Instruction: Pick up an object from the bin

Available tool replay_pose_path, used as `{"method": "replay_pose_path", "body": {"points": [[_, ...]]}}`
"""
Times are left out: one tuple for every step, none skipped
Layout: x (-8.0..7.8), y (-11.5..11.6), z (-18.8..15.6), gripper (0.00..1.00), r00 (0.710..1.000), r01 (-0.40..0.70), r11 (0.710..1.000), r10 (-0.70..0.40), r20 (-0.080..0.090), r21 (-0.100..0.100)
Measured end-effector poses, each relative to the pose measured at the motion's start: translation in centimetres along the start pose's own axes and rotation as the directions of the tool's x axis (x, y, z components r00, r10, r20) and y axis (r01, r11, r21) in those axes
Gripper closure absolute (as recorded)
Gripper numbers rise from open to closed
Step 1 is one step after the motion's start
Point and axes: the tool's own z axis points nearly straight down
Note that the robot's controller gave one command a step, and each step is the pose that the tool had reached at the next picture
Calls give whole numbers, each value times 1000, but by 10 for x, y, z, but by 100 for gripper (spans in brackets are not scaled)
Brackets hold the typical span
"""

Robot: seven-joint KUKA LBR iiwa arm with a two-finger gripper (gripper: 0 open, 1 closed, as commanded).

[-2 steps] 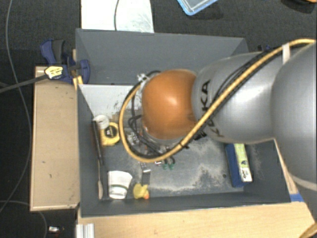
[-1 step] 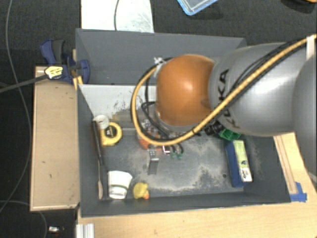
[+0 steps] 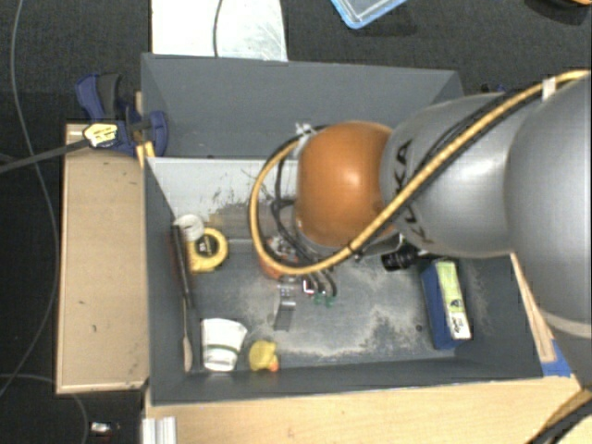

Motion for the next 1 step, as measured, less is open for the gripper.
{"method": "replay_pose_path", "body": {"points": [[-12, -33, -48, 0, 997, 74, 997, -74, 3, 0]]}}
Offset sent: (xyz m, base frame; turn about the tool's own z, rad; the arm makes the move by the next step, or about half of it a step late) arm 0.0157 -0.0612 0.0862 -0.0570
